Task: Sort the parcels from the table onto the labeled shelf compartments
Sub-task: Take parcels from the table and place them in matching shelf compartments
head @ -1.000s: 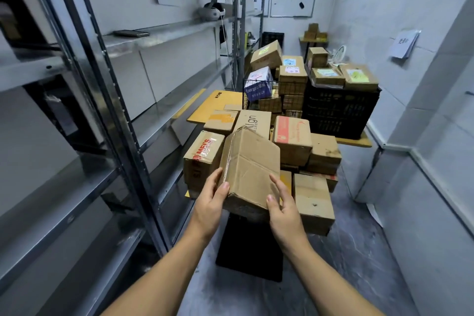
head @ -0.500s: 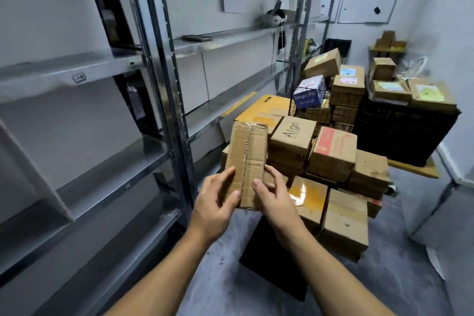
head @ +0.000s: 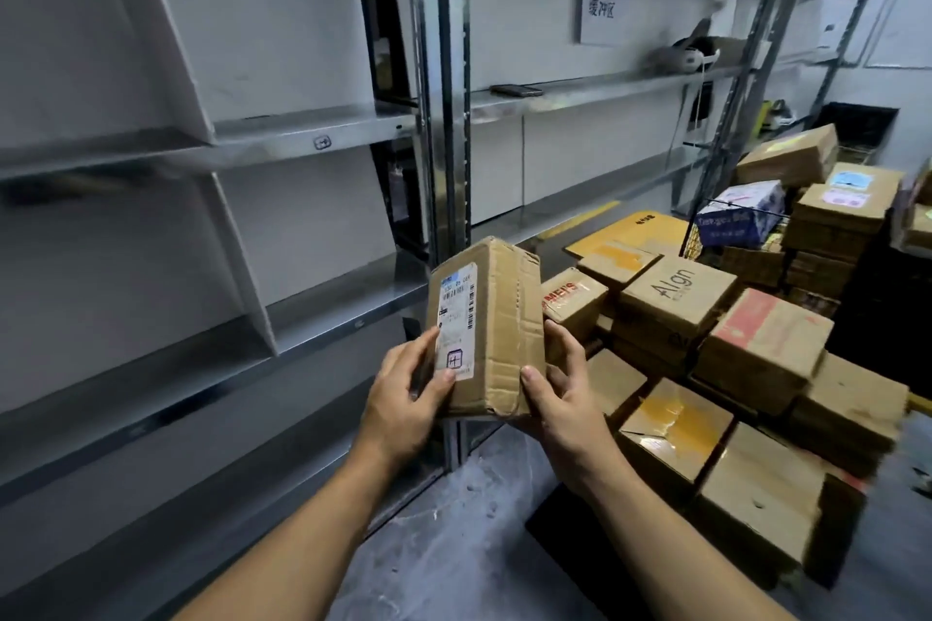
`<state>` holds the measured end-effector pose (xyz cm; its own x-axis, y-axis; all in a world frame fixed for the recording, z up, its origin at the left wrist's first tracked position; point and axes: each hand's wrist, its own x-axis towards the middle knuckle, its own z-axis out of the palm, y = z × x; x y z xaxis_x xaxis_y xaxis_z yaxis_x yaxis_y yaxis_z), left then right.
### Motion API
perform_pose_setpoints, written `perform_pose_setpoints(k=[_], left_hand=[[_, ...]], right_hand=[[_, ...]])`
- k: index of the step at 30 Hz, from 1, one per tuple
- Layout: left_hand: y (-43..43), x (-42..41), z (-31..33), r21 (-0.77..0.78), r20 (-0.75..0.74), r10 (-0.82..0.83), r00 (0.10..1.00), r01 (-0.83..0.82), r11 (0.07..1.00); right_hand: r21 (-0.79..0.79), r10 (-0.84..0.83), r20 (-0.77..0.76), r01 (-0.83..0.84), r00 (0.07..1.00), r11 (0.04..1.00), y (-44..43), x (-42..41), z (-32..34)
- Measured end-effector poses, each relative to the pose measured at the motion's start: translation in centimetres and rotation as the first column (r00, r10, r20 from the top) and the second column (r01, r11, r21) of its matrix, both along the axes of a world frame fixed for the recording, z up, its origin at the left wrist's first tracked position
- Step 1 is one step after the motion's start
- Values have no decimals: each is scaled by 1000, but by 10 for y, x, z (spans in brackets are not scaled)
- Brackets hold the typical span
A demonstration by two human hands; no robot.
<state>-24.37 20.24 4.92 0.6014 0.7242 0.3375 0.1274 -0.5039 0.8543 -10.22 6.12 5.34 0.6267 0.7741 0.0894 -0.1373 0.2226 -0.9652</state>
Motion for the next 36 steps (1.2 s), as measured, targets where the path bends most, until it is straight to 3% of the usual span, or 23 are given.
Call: perform_pose_setpoints(k=[7, 15, 26, 36], left_hand=[[-12, -59, -5, -142, 85, 152, 985, -139, 980], [-21, -148, -2, 8, 22, 412, 911, -412, 911], [-38, -297, 5, 199, -23, 669, 743, -653, 731], [-73, -497, 34, 304, 23, 796, 604, -763, 570]], right_hand=[[50, 280, 4, -280, 960, 959, 15, -29, -4], [-112, 246, 380, -219, 892, 969, 48, -90, -8], [-161, 542, 371, -523, 754, 837, 85, -237, 5], [-32, 655, 298, -678, 695, 734, 93, -452, 33]])
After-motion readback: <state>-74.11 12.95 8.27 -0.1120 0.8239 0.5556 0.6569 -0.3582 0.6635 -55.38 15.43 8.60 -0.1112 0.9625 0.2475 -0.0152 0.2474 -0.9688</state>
